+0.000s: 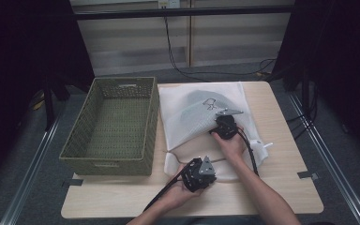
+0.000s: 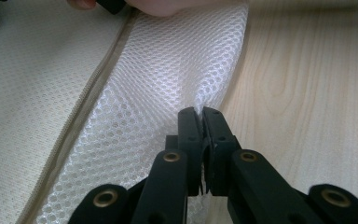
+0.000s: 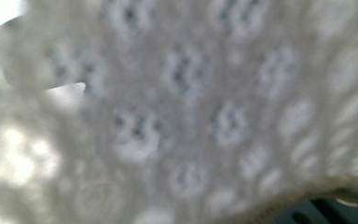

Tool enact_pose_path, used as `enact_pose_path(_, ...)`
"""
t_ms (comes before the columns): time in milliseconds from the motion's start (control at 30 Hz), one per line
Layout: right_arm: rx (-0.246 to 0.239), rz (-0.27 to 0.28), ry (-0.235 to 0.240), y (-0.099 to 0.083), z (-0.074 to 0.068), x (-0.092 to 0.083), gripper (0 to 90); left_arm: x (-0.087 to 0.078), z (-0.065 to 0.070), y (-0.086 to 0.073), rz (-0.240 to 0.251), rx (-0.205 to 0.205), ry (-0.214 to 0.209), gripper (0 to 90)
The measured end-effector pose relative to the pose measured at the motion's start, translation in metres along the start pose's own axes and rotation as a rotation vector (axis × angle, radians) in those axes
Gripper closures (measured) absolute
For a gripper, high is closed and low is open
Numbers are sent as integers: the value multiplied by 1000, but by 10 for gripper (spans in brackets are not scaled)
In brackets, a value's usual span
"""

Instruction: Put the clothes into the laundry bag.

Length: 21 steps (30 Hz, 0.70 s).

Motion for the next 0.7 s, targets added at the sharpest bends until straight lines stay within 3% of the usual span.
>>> enact_pose_path(267,5,-9,9,-1,2,1,773,0,0,0,-4,1,-9,875)
enact_pose_path(367,-6,-38,42,-2,-2,-2,727,0,-1,0,-1,-2,-3,873)
enact_pose_path(400,-11,-44,58,-4,-5,-6,674,0,-1,-1,-1,-3,-4,870)
enact_pose_path(467,-14,-42,63,-4,-6,-9,642,0,0,-1,0,-9,-5,869)
enact_pose_path(600,-40,-49,122,-8,-19,-22,527,0,-1,-1,-7,-1,-5,863)
enact_pose_path(700,-56,-59,137,-9,-23,-29,494,0,-1,-1,-4,0,-9,858)
Point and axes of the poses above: each handheld gripper's, and its own axes: x roughly forward along the jaws, y roughly out of its top, z roughly to its right, the point moved 7 cm from there along x, roughly forward along the jaws, and after that the axes turned 9 degrees about y, right-handed, at the moved point
